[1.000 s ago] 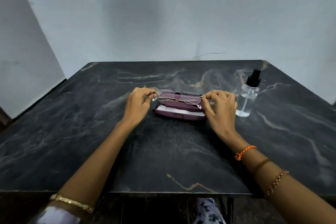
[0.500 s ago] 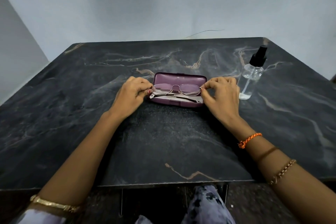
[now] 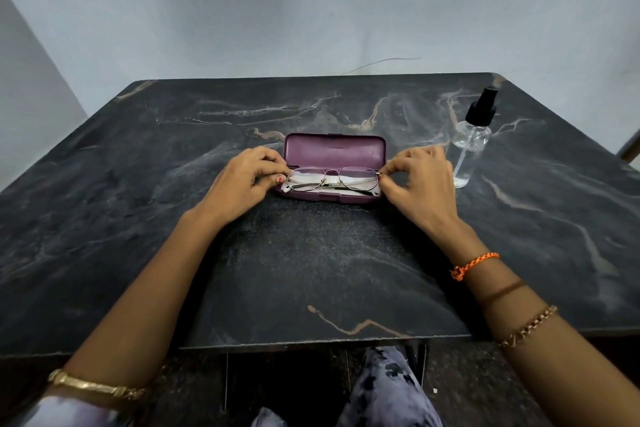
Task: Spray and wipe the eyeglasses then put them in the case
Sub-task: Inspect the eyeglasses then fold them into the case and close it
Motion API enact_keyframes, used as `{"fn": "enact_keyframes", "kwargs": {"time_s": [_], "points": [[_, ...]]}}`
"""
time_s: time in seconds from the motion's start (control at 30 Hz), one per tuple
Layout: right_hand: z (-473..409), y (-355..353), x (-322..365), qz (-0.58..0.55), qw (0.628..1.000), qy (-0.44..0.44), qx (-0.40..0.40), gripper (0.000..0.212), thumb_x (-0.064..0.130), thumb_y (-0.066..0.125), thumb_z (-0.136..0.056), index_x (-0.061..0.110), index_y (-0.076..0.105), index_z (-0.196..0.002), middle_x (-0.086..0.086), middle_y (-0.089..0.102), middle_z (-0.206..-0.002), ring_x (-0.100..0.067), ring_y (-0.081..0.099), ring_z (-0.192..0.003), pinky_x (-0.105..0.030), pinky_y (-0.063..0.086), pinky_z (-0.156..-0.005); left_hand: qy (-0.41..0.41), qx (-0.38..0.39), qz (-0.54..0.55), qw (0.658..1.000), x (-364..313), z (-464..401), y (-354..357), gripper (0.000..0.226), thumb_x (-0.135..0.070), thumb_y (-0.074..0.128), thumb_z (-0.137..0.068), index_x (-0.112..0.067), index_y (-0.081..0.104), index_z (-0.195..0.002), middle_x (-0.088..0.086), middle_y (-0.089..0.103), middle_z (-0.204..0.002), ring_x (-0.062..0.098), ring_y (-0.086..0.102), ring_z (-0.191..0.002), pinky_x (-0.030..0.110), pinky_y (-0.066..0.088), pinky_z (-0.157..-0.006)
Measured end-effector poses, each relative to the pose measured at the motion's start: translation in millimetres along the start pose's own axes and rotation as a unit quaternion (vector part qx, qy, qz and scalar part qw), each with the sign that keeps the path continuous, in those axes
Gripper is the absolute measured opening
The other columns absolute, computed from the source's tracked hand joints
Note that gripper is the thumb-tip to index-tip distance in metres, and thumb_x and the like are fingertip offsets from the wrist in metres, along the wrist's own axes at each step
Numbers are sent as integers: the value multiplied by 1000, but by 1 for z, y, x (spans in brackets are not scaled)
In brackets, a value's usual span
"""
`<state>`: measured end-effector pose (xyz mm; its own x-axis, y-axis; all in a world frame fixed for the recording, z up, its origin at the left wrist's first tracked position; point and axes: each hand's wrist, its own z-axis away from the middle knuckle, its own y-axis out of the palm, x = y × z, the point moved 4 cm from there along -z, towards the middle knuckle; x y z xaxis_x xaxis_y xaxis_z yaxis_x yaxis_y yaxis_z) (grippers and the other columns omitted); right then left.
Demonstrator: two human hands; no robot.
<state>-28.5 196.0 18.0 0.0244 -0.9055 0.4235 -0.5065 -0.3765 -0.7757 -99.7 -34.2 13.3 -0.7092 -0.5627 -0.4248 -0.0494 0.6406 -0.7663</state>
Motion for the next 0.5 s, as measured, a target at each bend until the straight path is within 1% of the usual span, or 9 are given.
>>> {"fn": "enact_keyframes", "kwargs": {"time_s": [0.07, 0.13, 0.27, 0.3, 0.4, 0.43, 0.5], "points": [[0, 0, 0, 6, 1000, -3, 1, 14, 21, 61, -80, 15, 73, -85, -1, 67, -94, -22, 43, -101, -28, 24, -73, -8, -1, 13, 1000, 1, 0, 0, 23, 3, 64, -81, -6, 70, -101, 8, 63, -102, 22, 56, -94, 32, 44, -82], [0, 0, 0, 11, 1000, -5, 3, 14, 21, 62, -80, 15, 73, -85, -1, 67, -94, -23, 44, -101, -28, 25, -73, -14, 0, 21, 1000, 2, 1, 0, 31, 2, 65, -81, -10, 66, -109, 7, 62, -105, 18, 55, -92, 27, 42, -79], [0, -2, -1, 11, 1000, 6, 0, 14, 21, 62, -79, 15, 74, -84, -1, 66, -92, -22, 44, -100, -28, 26, -73, -21, 5, 36, 999, 4, 2, 1, 49, 0, 66, -80, -15, 54, -126, 5, 61, -106, 19, 55, -84, 21, 43, -72], [1, -2, -1, 11, 1000, 9, -2, 14, 21, 61, -79, 15, 74, -84, -2, 66, -91, -22, 44, -99, -28, 26, -73, -28, 6, 40, 999, 5, 3, 1, 52, 0, 65, -81, -16, 51, -129, 4, 61, -106, 18, 54, -83, 20, 43, -70], [2, -1, 0, 17, 1000, 15, -7, 16, 20, 59, -80, 14, 73, -83, -3, 65, -90, -23, 45, -97, -29, 29, -72, -44, 9, 48, 998, 8, 3, 2, 54, -3, 65, -82, -17, 48, -132, 2, 60, -107, 18, 53, -83, 24, 46, -67], [3, -1, 0, 20, 1000, 15, -8, 16, 20, 59, -80, 13, 73, -83, -3, 65, -90, -23, 46, -97, -30, 30, -72, -47, 11, 52, 997, 8, 3, 3, 54, -3, 64, -83, -18, 47, -132, 3, 60, -106, 18, 54, -82, 22, 45, -66], [3, 0, 1, 23, 1000, 16, -10, 16, 20, 58, -81, 12, 72, -82, -5, 66, -91, -25, 47, -96, -31, 32, -72, -53, 17, 63, 996, 7, 3, 4, 54, -2, 63, -83, -18, 47, -132, 3, 61, -103, 14, 55, -78, 11, 43, -65]]}}
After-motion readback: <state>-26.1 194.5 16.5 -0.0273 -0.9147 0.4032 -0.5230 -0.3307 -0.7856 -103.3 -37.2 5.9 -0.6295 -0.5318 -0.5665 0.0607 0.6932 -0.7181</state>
